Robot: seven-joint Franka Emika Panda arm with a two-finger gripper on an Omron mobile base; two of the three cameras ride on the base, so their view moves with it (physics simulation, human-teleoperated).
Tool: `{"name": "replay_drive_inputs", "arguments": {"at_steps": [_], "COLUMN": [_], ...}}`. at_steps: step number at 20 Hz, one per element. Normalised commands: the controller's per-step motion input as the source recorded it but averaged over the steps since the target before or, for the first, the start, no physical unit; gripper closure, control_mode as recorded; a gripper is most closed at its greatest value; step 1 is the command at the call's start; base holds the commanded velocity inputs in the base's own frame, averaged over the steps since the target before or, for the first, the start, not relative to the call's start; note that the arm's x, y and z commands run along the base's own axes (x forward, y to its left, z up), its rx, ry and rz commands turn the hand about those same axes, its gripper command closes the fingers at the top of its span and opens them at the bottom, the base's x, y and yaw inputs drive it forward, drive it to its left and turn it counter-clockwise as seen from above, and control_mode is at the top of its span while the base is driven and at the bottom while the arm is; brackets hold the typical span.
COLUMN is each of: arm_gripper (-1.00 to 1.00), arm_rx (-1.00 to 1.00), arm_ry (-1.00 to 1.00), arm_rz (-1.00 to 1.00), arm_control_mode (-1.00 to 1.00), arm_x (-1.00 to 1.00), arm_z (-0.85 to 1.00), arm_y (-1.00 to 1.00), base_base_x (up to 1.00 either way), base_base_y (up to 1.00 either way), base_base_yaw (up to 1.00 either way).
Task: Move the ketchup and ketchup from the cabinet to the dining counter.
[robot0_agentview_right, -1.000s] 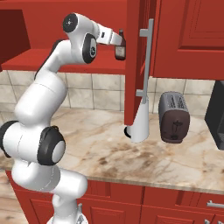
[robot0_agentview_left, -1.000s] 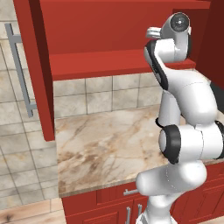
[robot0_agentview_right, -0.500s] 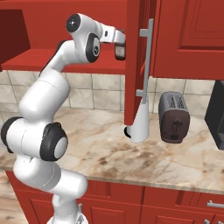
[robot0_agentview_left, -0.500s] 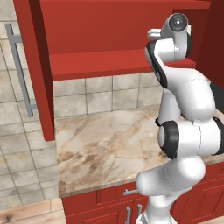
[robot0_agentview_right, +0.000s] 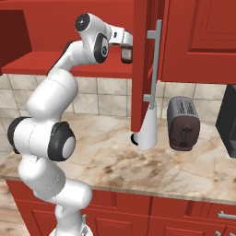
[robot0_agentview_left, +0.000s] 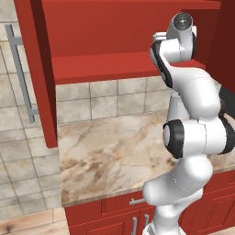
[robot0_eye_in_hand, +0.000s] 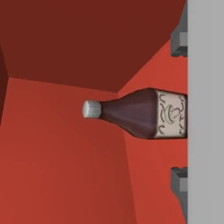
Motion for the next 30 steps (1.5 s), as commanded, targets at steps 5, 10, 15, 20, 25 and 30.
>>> {"name": "replay_drive_inputs", "arguments": {"at_steps": [5, 10, 15, 20, 25, 30], "arm_gripper": [-1.00, -1.00, -1.00, -1.00, -1.00, -1.00], "arm_rx": [0.00, -0.02, -0.02, 0.00, 0.00, 0.00], "arm_ry": [0.00, 0.00, 0.00, 0.00, 0.00, 0.00], "arm_rz": [0.00, 0.00, 0.00, 0.00, 0.00, 0.00], "arm_control_mode": [-1.00, -1.00, -1.00, -1.00, -1.00, -1.00], "arm_x": [0.25, 0.21, 0.23, 0.22, 0.19, 0.16], "arm_z": [-0.02, -0.01, -0.03, -0.02, -0.02, 0.00], "arm_y": [0.00, -0.03, -0.06, -0.07, -0.06, -0.08], "base_base_x": [0.00, 0.00, 0.00, 0.00, 0.00, 0.00], "base_base_y": [0.00, 0.00, 0.00, 0.00, 0.00, 0.00], "base_base_yaw": [0.00, 0.00, 0.00, 0.00, 0.00, 0.00]}}
